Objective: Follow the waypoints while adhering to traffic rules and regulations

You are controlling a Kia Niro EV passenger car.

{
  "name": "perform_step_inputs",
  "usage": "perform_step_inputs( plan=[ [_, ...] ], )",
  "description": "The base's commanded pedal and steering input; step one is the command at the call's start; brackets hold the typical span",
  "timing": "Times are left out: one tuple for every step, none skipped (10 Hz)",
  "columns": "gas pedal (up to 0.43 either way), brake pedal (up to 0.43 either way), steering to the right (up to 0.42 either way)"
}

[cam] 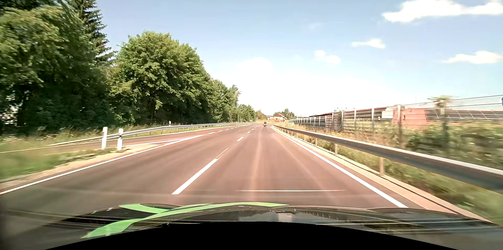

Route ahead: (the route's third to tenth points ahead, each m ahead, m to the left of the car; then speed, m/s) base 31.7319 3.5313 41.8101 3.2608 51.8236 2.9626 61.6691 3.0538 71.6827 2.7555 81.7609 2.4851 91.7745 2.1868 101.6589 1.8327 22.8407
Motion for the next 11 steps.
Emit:
perform_step_inputs(
  plan=[
    [0.220, 0.000, -0.006],
    [0.220, 0.000, -0.006],
    [0.220, 0.000, -0.004],
    [0.220, 0.000, -0.005],
    [0.220, 0.000, -0.004],
    [0.228, 0.000, -0.004],
    [0.228, 0.000, -0.004],
    [0.228, 0.000, -0.005],
    [0.228, 0.000, -0.004],
    [0.228, 0.000, -0.005],
    [0.240, 0.000, -0.005]
  ],
)
